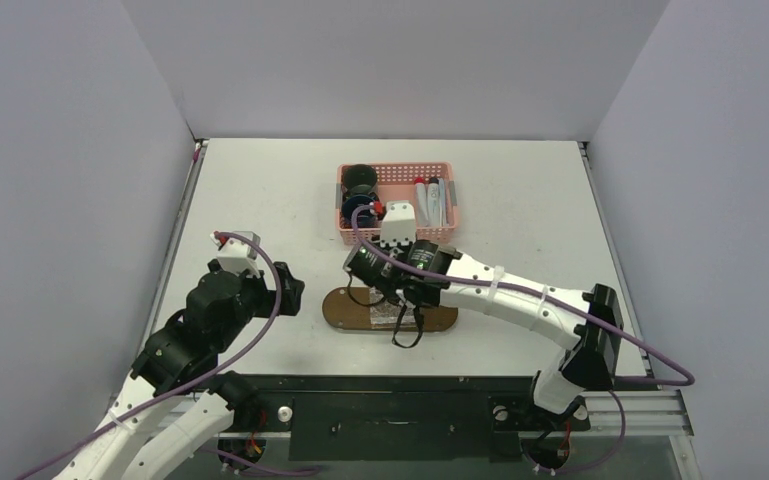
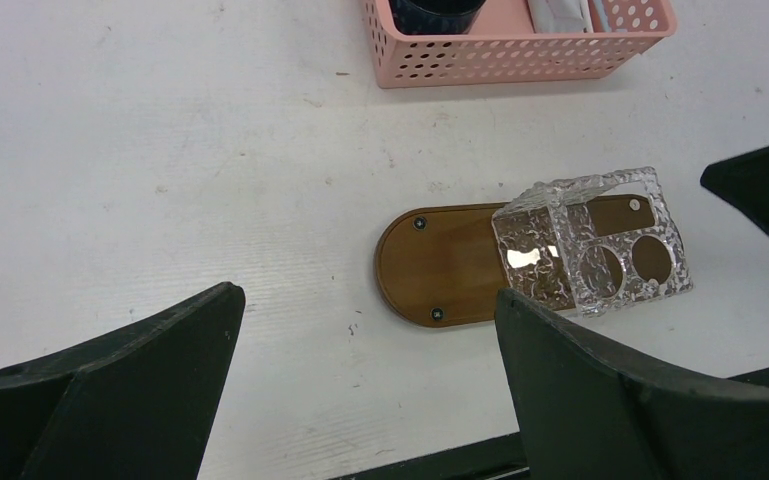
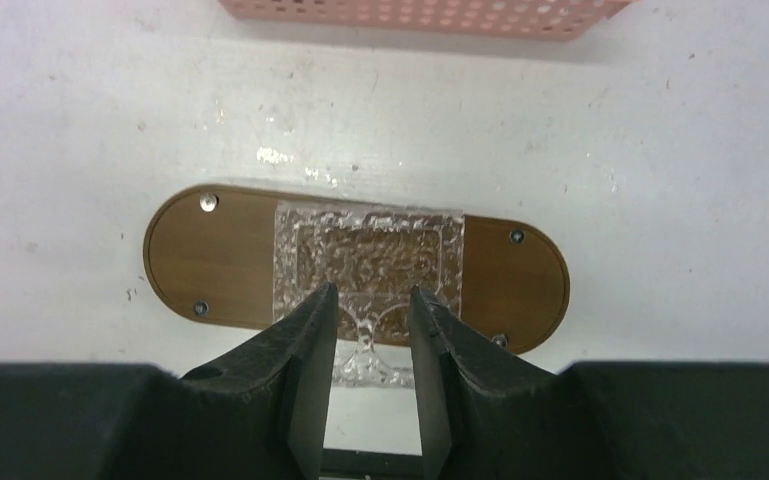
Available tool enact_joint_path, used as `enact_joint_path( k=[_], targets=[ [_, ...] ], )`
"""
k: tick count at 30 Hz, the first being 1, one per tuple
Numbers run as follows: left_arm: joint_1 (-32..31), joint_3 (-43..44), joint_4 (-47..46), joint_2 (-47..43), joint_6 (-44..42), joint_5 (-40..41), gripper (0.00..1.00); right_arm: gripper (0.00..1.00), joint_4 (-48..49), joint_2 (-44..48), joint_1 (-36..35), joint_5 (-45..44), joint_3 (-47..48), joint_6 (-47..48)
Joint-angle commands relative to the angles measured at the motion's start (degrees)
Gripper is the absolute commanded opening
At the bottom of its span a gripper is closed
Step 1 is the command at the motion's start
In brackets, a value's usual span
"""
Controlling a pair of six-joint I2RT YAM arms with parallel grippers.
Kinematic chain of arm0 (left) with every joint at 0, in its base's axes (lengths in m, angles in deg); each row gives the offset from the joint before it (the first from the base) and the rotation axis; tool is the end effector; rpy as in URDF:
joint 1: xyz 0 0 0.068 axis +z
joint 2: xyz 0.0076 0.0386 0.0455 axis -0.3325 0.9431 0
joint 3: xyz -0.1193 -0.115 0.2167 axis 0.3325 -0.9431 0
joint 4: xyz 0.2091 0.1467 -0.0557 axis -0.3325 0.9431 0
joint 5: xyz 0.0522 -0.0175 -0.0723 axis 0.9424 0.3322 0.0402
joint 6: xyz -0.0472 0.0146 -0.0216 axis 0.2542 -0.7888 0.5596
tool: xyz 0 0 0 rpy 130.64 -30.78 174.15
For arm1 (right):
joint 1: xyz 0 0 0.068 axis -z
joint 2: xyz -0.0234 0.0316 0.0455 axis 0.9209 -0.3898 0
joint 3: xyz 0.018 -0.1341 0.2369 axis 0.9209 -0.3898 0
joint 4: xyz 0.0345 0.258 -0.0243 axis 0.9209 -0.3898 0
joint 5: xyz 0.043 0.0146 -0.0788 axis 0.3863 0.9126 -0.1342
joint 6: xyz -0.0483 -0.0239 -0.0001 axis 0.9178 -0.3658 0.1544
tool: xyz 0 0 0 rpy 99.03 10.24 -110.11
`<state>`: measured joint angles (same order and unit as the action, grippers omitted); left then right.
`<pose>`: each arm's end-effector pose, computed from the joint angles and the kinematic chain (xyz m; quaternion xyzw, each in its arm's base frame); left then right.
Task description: Prepare toiletry sets of a toothbrush and toothpaste on the tray
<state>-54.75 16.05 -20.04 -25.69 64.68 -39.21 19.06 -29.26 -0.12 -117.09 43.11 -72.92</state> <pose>0.0941 -0.0541 0.3184 0.0077 0.8422 -0.1516 0.5174 0.1465 0.2937 0.3206 -0.0334 0.9299 0.0347 0.3647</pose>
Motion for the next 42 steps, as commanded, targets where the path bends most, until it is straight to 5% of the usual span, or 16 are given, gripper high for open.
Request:
enact_joint_path(
  k=[1,21,42],
  targets=[
    [-0.2,0.0,-0.6,0.3,0.6,1.0,0.96,0.3,4.1,1.5,5.3,2.2,4.1,8.7],
    [-0.2,-0.1,-1.1,1.8,0.0,-0.1,0.96,0.3,14.0,-12.7,22.2,20.9,19.6,28.5],
    [0.3,0.1,-1.3,4.4,-0.7,-0.9,0.96,0.34,13.6,-31.8,27.6,27.8,34.8,26.9]
  ],
)
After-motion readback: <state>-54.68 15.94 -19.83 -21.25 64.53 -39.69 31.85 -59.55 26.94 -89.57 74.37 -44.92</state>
